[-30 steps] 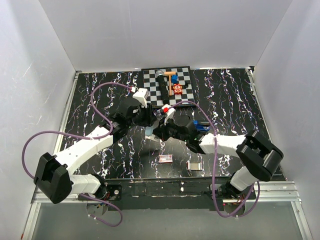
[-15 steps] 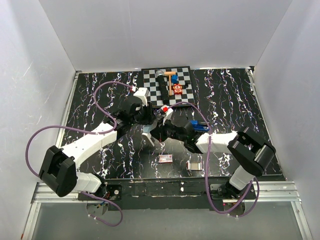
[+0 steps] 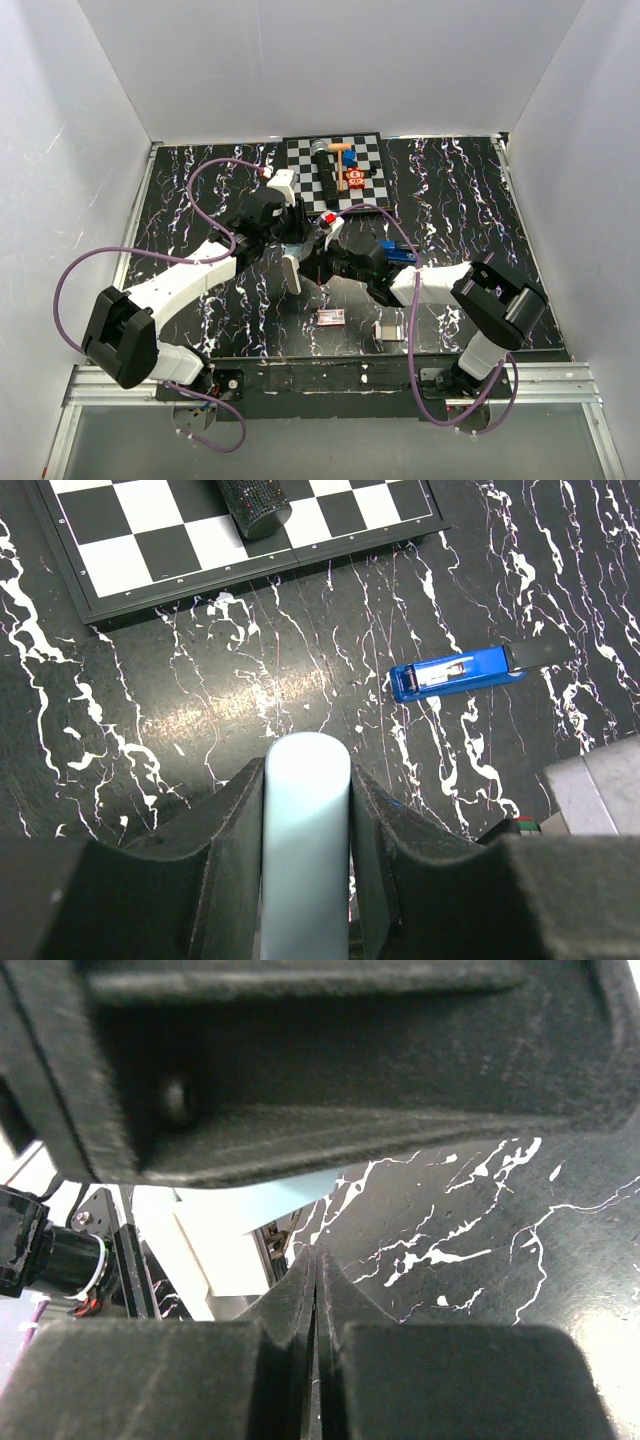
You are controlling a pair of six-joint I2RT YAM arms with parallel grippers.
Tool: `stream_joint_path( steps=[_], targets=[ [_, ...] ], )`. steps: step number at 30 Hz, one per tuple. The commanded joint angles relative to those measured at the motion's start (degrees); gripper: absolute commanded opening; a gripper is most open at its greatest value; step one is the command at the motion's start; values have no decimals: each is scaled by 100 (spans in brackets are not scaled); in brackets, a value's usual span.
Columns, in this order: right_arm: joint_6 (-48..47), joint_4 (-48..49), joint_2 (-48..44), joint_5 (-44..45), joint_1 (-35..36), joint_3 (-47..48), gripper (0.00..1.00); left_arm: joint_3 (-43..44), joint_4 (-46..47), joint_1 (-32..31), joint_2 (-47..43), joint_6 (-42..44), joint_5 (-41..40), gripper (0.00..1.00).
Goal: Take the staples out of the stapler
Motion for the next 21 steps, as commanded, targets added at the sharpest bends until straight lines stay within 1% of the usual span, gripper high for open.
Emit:
stream_joint_path(
  steps=[1,7,13,16,21],
  targets=[
    [103,297,-151,-500,112,-30,1,279,613,44,58,-73,-196,0],
    [86,271,-186,-404,112,-65,1,349,508,44,14,-30,-117,0],
    [-125,-45,-388,-175,112,-101,1,446,209,44,-249,76,102,0],
    [-213,-212,-520,-105,112,-101,1,437,25,44,-433,120,287,0],
    [-415,-607,-748,44,112,-92,1,323,-160,44,-758,182,858,0]
  ],
)
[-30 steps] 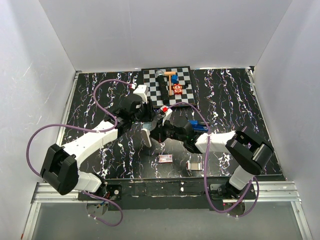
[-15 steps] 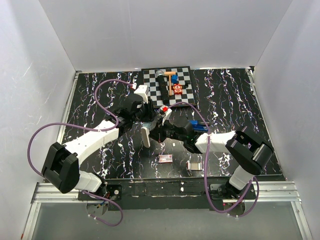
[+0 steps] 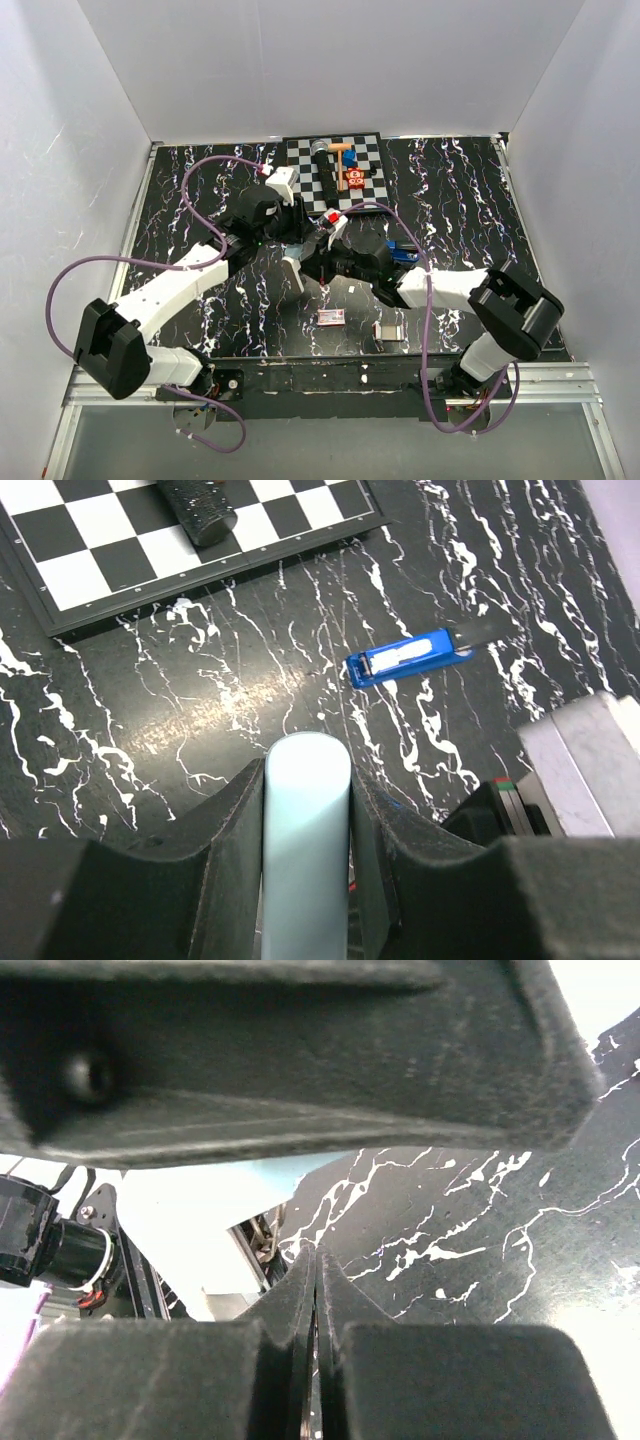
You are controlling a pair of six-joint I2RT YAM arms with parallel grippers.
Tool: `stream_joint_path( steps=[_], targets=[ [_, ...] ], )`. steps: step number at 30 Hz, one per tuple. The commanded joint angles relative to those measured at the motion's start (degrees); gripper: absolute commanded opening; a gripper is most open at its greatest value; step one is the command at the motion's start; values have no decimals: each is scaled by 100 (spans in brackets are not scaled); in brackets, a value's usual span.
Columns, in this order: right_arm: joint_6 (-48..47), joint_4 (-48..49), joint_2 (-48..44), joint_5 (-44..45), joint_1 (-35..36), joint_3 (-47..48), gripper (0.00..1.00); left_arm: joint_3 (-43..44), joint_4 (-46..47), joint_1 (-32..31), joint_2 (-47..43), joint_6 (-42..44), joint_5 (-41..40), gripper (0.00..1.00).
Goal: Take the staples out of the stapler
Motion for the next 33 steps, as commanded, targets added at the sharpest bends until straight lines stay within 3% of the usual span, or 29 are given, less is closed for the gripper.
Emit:
stream_joint_path(
  steps=[1,13,25,29,33],
  targets=[
    [-275,-352,-349,75,103,-39,1,159,52,44,-593,77,537,0],
    [-1066,-1819,-1394,839,95,198,1,80,-396,44,-1375,323,1451,0],
    [-2033,-4034,-2914,2237,95,691,1,-140,-476,44,-2184,560,1435,0],
    [-2016,-4386,-3310,1975,95,541,1,-210,-248,44,-2413,473,1557,0],
    [-1701,-4650,-3706,1037,95,523,1,-219,-54,52,-2518,367,2022,0]
  ],
)
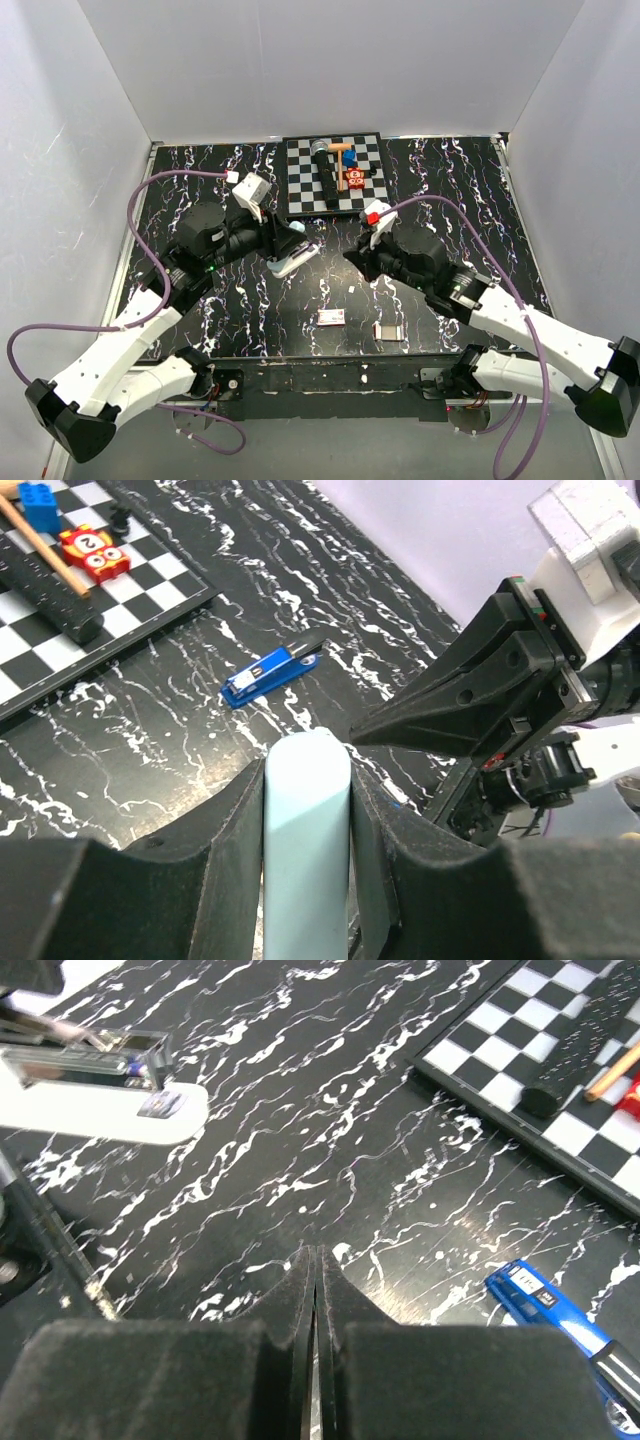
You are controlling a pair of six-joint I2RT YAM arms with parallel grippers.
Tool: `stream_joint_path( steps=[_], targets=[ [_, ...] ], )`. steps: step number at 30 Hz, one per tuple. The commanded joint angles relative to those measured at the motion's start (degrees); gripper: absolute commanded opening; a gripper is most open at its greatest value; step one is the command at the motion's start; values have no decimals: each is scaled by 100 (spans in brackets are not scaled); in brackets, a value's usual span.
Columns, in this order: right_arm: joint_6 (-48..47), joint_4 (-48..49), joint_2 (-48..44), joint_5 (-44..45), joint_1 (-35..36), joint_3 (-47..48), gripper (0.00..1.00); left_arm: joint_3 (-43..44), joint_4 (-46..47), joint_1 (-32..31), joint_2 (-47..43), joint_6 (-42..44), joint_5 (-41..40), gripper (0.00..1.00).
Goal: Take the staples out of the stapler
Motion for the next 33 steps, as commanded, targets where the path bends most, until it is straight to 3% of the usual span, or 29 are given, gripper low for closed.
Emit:
stream_joint_path(
  steps=[1,10,23,33],
  targets=[
    [237,-419,-478,-974,31,31,1,-7,427,53,-236,-96,676,0],
    [870,-209,-444,-2760,31,418,1,-350,1411,52,-500,-465,2057,0],
    [1143,899,-171,-3340,40,638,1,-341,1614,44,-580,-519,2646,0],
    [1072,1101,4,-3762,40,1191,1,-455,1806,44,-474,-545,3103,0]
  ],
)
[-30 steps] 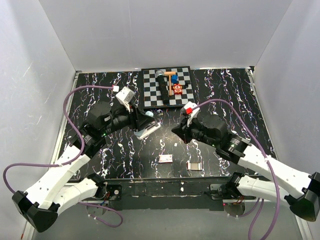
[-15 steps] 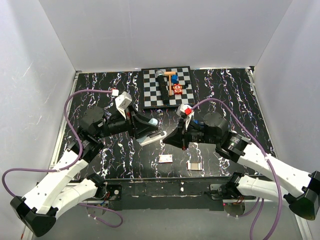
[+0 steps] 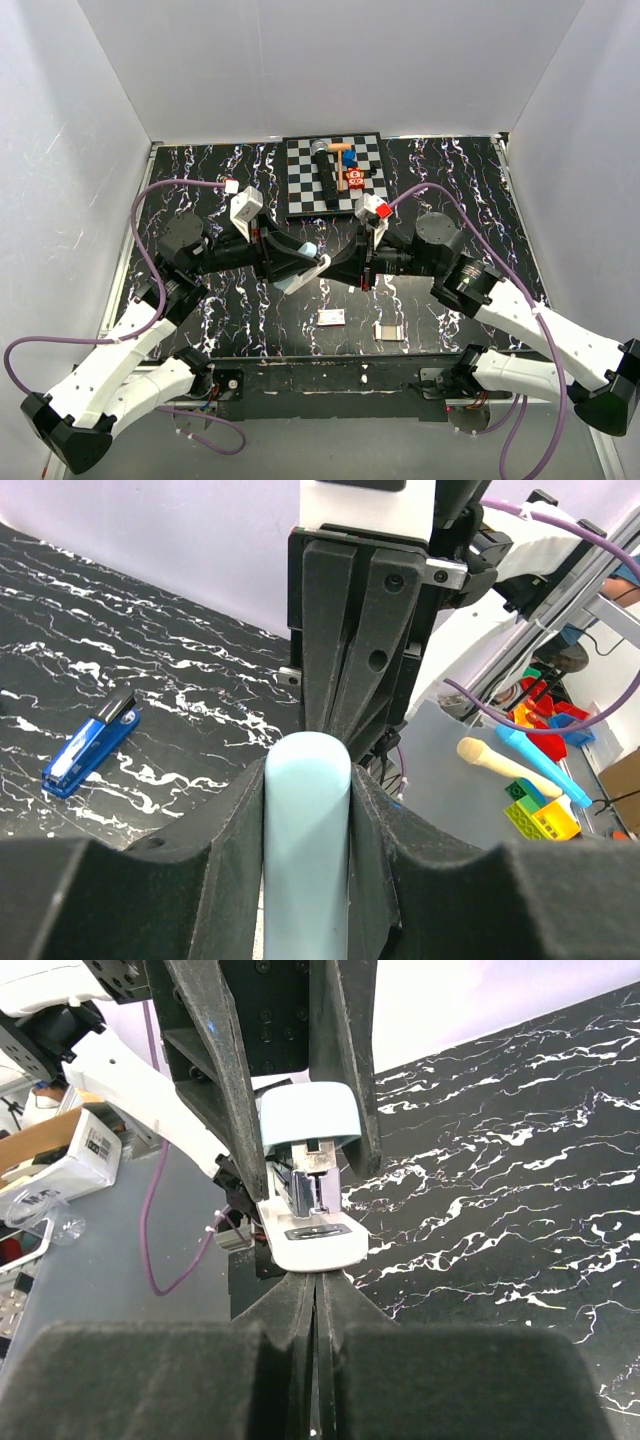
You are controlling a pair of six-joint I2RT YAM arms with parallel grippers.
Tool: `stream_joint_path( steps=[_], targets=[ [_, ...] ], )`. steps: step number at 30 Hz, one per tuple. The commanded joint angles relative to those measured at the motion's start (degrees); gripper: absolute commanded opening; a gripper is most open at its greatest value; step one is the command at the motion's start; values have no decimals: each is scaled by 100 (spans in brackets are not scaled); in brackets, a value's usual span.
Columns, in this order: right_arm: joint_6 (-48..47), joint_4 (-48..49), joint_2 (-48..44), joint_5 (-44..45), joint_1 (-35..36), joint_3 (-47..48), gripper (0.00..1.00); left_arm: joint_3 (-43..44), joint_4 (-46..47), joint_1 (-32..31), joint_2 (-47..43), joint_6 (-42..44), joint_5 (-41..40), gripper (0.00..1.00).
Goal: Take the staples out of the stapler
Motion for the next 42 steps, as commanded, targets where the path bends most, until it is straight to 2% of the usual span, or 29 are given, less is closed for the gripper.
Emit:
stream_joint_path(
  steps=[1,15,19,22,26,32,42],
  targets=[
    [-36,492,96,-307,34,509,1,-73,292,11,26,-33,445,0],
    [-835,-281,1080,-1501,34,2011,1,-64,653,-112,553,-218,2695,0],
    [-976,-414,1406,-1634,60,2460,1,-20,653,-401,808,-201,2925,0],
    [-1020,-449,1590,-1678,69,2654,1,15,574,-534,870,-113,2855,0],
    [-1160,-493,1460,-1556,69,2462,1,208,-83,-543,818,308,2522,0],
    [-1460,-862,748,-1046,69,1751,1,437,-577,-551,677,696,2055,0],
    [-1645,-1362,-544,298,77,555,1,920,-1332,-543,536,1197,1019,0]
  ],
)
